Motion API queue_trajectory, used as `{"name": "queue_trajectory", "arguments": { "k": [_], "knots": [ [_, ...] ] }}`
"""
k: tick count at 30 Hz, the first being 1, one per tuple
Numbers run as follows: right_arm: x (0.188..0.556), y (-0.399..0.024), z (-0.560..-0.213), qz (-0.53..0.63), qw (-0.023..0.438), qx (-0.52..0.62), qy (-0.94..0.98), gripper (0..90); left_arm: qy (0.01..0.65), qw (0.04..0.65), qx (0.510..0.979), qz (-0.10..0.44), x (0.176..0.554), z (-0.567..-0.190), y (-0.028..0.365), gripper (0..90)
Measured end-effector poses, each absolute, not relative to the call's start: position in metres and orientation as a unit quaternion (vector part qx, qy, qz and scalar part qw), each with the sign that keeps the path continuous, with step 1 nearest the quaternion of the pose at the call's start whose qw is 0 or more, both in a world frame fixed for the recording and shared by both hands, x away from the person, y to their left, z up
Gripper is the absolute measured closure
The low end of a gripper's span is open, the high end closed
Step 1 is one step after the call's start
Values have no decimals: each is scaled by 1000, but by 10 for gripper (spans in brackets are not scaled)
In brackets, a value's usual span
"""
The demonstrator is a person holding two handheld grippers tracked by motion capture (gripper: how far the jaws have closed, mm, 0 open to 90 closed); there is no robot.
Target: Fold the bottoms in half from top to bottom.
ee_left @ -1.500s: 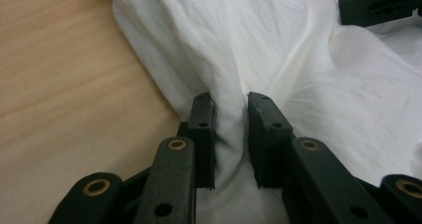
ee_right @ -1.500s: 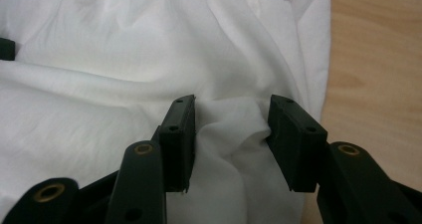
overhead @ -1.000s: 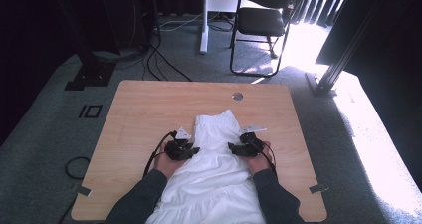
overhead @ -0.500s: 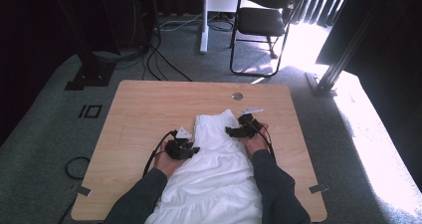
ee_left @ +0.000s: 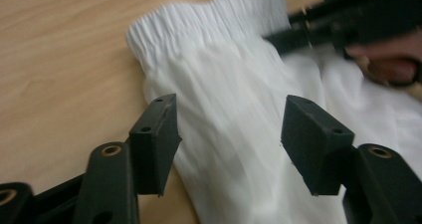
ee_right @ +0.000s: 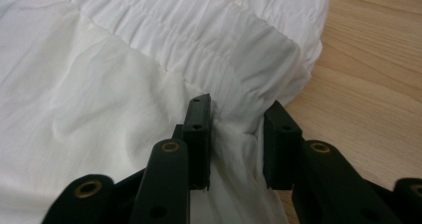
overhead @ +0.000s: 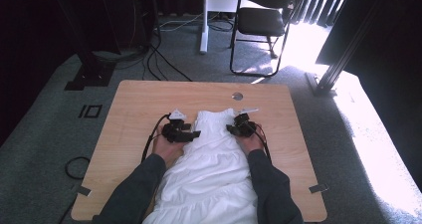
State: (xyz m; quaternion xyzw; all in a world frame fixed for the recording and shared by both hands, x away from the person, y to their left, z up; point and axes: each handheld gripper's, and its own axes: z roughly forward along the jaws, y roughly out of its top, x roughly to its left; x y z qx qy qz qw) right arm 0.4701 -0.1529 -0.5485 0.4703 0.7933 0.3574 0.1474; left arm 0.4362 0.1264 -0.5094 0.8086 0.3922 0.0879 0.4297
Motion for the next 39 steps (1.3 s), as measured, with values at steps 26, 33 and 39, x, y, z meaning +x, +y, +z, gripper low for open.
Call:
{"name": "queue_trajectory", "arguments": {
  "k": [26,33,39],
  "knots": [
    [482,-156,-499,402,161,444,784,813,380,397,828,109,487,-481,108,849],
    [484,-157,-429,450,219,413,761,814,353,449,805,160,490,-413,113,848],
    [478,-156,-369,494,272,388,729,814,336,486,784,191,489,-364,118,845]
  ]
}}
